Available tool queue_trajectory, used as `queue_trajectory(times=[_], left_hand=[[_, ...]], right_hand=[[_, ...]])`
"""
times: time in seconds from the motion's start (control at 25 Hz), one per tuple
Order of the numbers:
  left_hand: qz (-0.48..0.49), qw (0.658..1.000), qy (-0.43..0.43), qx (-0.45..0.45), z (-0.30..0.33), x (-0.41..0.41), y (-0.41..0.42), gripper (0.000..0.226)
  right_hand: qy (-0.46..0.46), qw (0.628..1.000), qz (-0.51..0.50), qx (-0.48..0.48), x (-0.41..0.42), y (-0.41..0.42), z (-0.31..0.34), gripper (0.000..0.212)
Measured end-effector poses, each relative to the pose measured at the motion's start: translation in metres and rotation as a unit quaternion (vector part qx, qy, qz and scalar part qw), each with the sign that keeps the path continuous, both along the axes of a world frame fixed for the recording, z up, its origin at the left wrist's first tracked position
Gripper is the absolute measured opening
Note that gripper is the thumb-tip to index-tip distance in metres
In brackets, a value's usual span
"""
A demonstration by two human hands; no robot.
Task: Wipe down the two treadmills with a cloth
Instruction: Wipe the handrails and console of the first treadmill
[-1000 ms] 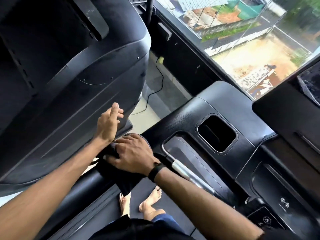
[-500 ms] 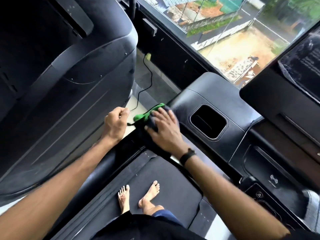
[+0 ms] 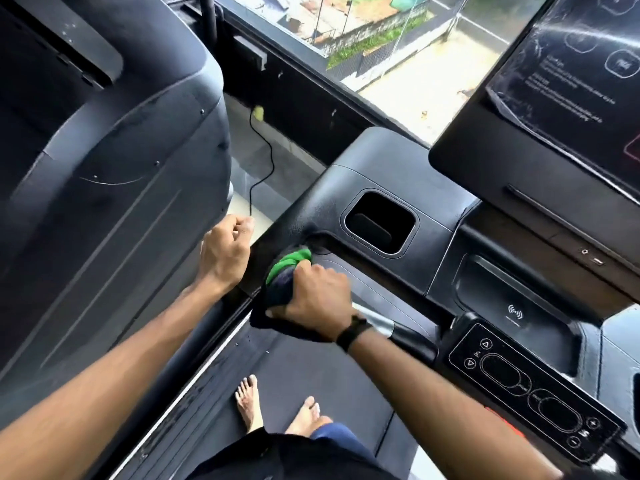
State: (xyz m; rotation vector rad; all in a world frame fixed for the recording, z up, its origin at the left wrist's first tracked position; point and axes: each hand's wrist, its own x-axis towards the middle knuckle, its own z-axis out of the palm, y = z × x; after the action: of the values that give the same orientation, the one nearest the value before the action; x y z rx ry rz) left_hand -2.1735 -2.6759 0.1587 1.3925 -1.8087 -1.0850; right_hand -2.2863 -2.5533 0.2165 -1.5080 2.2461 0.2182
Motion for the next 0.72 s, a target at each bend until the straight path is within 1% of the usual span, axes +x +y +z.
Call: queue_trajectory(times=[0.04, 0.08, 0.12, 0.16, 0.2, 0.24, 0.28, 0.32, 0.36, 0.4, 0.44, 0.48, 0.52, 0.56, 0.6, 0.64, 0.68, 0.72], left_hand=[[0.001, 1.000, -0.005, -0.008, 0.001, 0.000, 0.001, 0.044], [-0.001, 1.000, -0.011, -0.014, 0.002, 0.001, 0.003, 0.041], [-0.006, 1.000, -0.017, -0.021, 0.003, 0.001, 0.005, 0.040], [-0.011, 0.999, -0.022, -0.031, 0.004, 0.001, 0.008, 0.039], [-0.013, 0.999, -0.027, -0.042, 0.005, 0.001, 0.012, 0.040], [-0.015, 0.998, -0.034, -0.052, 0.007, 0.000, 0.016, 0.040], [-0.017, 0.997, -0.043, -0.063, 0.008, -0.001, 0.022, 0.041], [-0.020, 0.996, -0.053, -0.074, 0.010, -0.002, 0.027, 0.041], [-0.023, 0.994, -0.061, -0.085, 0.011, -0.002, 0.033, 0.041], [-0.025, 0.992, -0.072, -0.098, 0.012, -0.002, 0.038, 0.041], [-0.029, 0.989, -0.087, -0.113, 0.013, -0.003, 0.043, 0.041], [-0.035, 0.986, -0.104, -0.126, 0.015, -0.004, 0.048, 0.042], [-0.042, 0.982, -0.122, -0.137, 0.015, -0.005, 0.051, 0.044], [-0.047, 0.977, -0.145, -0.146, 0.016, -0.004, 0.056, 0.047], [-0.050, 0.972, -0.170, -0.155, 0.016, -0.004, 0.061, 0.049], [-0.050, 0.967, -0.192, -0.163, 0.016, -0.003, 0.065, 0.050], [-0.050, 0.963, -0.206, -0.168, 0.014, 0.000, 0.069, 0.050], [-0.053, 0.961, -0.211, -0.169, 0.014, 0.003, 0.073, 0.051]], right_hand=[[-0.100, 0.994, -0.029, 0.032, -0.013, -0.014, 0.004, 0.063], [-0.170, 0.983, -0.048, 0.054, -0.024, -0.022, 0.006, 0.061], [-0.200, 0.977, -0.052, 0.055, -0.028, -0.023, 0.006, 0.061], [-0.189, 0.980, -0.049, 0.027, -0.028, -0.019, 0.001, 0.064], [-0.107, 0.993, -0.033, -0.032, -0.023, -0.009, -0.008, 0.071], [0.023, 0.994, 0.010, -0.105, -0.012, 0.009, -0.022, 0.082], [0.129, 0.981, 0.049, -0.136, 0.002, 0.027, -0.032, 0.093], [0.160, 0.976, 0.072, -0.128, 0.012, 0.037, -0.038, 0.093], [0.160, 0.974, 0.079, -0.141, 0.012, 0.033, -0.037, 0.081], [0.114, 0.984, 0.076, -0.111, 0.005, 0.022, -0.025, 0.067], [0.028, 0.994, 0.056, -0.092, -0.009, 0.008, -0.017, 0.059], [-0.082, 0.995, 0.010, -0.051, -0.024, -0.005, -0.010, 0.060], [-0.185, 0.982, -0.039, 0.012, -0.036, -0.014, -0.004, 0.068], [-0.235, 0.969, -0.065, 0.036, -0.042, -0.017, -0.001, 0.076], [-0.229, 0.971, -0.070, 0.029, -0.041, -0.012, -0.001, 0.076], [-0.181, 0.982, -0.049, 0.006, -0.035, -0.001, -0.002, 0.066], [-0.096, 0.994, -0.009, -0.049, -0.027, 0.016, -0.006, 0.052], [-0.015, 0.994, 0.023, -0.109, -0.020, 0.033, -0.015, 0.039]])
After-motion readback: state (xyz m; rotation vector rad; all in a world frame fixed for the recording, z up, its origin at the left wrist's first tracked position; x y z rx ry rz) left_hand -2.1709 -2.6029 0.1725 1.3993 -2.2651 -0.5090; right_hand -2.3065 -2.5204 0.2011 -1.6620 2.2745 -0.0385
